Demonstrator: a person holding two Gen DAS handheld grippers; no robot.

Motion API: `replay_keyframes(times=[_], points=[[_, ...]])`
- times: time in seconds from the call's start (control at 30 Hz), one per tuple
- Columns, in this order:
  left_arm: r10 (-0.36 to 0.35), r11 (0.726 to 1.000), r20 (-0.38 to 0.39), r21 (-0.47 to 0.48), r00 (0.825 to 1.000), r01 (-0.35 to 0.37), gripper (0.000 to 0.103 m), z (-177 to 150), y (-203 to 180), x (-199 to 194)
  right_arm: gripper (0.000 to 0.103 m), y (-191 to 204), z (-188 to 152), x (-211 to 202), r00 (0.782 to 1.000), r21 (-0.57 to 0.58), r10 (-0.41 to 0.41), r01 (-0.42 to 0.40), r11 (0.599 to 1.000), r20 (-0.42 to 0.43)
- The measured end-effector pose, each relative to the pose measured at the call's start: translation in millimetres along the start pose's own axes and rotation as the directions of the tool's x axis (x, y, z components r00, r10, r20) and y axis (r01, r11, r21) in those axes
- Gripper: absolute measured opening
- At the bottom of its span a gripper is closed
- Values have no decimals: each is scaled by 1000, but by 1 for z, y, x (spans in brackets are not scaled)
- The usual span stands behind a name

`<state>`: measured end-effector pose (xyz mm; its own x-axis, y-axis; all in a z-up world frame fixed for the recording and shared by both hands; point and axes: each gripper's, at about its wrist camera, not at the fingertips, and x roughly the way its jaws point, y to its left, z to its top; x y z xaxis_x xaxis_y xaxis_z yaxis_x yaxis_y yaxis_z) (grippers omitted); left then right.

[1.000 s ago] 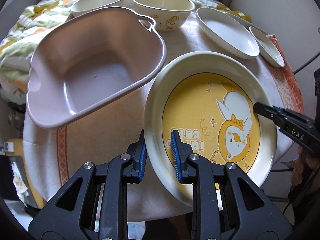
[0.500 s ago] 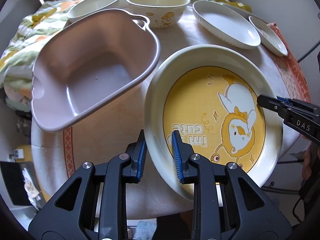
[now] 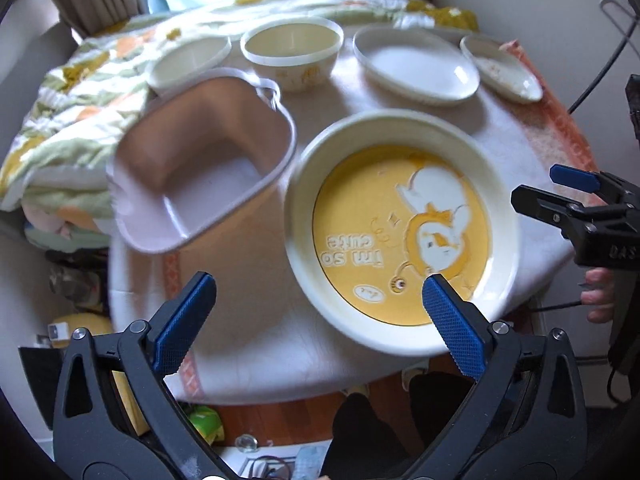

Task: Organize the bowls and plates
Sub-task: 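Grip the plain white plate rim with the left gripper while the right gripper grips it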

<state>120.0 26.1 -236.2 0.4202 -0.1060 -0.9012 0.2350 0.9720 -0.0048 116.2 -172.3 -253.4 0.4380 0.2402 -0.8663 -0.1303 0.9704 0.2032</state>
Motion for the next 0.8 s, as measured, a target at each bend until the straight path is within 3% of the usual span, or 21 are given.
replay_keyframes(times=[0.13, 0.37, 0.5, 0.67, 0.8], points=[[-28, 999, 93, -17, 995, 29, 103, 13, -1, -35, 103, -4, 13, -40, 997, -9, -23, 24, 1000, 78], [-74, 994, 221, -65, 973, 90, 103, 71, -16, -66, 103, -17, 50, -86, 980, -88, -72, 89, 992, 187], [-75, 986, 225, -128, 971, 106, 103, 98, -33, -59, 103, -39, 77, -95, 971, -132, -26, 58, 990, 239], [-63, 955, 223, -270, 973, 123, 103, 124, -55, -41, 103, -73, 109, -85, 977, -220, 12, 36, 975, 212], [5, 928, 200, -367, 980, 70, 103, 146, -73, -14, 103, -105, 140, -66, 981, -280, 57, -3, 960, 185]])
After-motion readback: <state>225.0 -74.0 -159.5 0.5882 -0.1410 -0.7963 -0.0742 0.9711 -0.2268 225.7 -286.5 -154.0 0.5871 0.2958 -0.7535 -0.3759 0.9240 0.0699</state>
